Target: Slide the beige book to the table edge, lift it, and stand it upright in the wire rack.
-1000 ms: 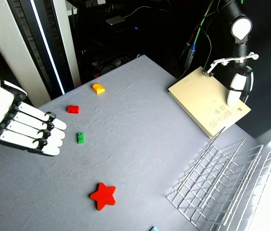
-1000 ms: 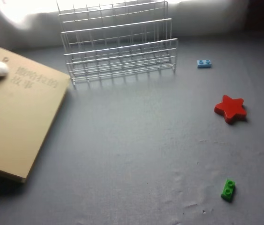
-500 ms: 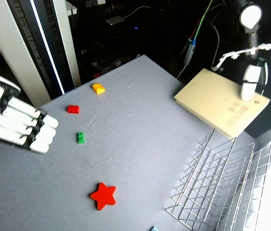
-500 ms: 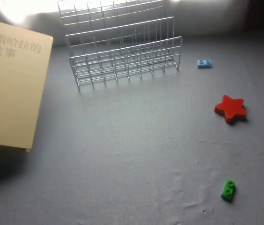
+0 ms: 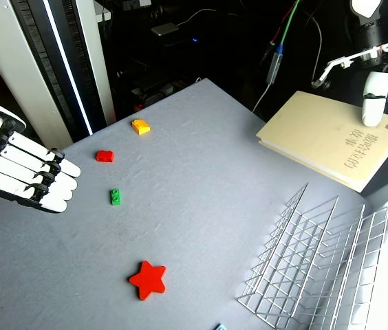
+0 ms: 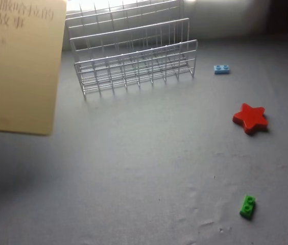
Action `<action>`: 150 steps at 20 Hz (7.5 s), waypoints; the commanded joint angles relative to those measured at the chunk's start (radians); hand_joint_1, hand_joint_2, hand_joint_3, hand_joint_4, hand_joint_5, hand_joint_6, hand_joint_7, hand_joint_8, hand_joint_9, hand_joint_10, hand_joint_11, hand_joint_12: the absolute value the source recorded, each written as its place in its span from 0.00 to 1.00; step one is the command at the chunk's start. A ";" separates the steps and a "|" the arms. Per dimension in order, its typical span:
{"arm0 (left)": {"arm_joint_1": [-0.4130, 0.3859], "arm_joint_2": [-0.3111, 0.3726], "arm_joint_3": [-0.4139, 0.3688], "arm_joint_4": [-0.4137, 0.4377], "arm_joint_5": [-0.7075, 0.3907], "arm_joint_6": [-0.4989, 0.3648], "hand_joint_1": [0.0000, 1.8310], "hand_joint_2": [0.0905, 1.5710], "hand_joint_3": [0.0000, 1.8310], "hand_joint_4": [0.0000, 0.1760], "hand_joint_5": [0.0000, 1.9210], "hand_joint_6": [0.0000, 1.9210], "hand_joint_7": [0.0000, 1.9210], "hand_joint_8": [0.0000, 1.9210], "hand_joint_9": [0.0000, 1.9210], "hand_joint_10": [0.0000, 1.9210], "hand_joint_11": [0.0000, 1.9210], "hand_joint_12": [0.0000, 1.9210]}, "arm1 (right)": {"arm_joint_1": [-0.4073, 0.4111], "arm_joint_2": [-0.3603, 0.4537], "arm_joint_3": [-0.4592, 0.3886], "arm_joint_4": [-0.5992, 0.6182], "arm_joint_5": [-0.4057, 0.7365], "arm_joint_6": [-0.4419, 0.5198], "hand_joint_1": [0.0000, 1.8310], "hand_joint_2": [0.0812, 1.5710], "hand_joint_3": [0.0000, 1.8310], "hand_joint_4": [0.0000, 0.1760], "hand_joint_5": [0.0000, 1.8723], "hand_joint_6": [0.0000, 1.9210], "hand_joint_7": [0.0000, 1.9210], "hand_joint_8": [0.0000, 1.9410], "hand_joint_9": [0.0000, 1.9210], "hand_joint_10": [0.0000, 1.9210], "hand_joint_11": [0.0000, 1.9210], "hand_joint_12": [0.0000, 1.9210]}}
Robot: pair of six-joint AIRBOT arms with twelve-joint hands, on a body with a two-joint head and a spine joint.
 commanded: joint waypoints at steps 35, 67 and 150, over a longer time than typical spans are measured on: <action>-0.381 0.171 -0.255 0.188 0.461 0.126 0.65 0.74 0.00 0.00 0.41 0.63 0.48 0.60 0.45 0.34 0.25 0.68 | 0.136 -0.108 0.045 -0.023 -0.118 0.010 0.00 0.71 0.00 0.00 0.00 0.00 0.00 0.00 0.00 0.00 0.00 0.00; -0.101 -0.037 -0.445 0.155 1.146 -0.003 0.65 0.74 0.00 0.00 0.40 0.64 0.49 0.61 0.45 0.36 0.24 0.68 | 0.155 -0.139 0.054 -0.023 -0.139 0.038 0.00 0.70 0.00 0.00 0.00 0.00 0.00 0.00 0.00 0.00 0.00 0.00; 0.129 -0.459 -0.133 0.304 1.524 -0.029 0.66 0.73 0.00 0.00 0.41 0.62 0.50 0.60 0.47 0.33 0.25 0.69 | 0.157 -0.140 0.040 -0.023 -0.127 0.016 0.00 0.70 0.00 0.00 0.00 0.00 0.00 0.00 0.00 0.00 0.00 0.00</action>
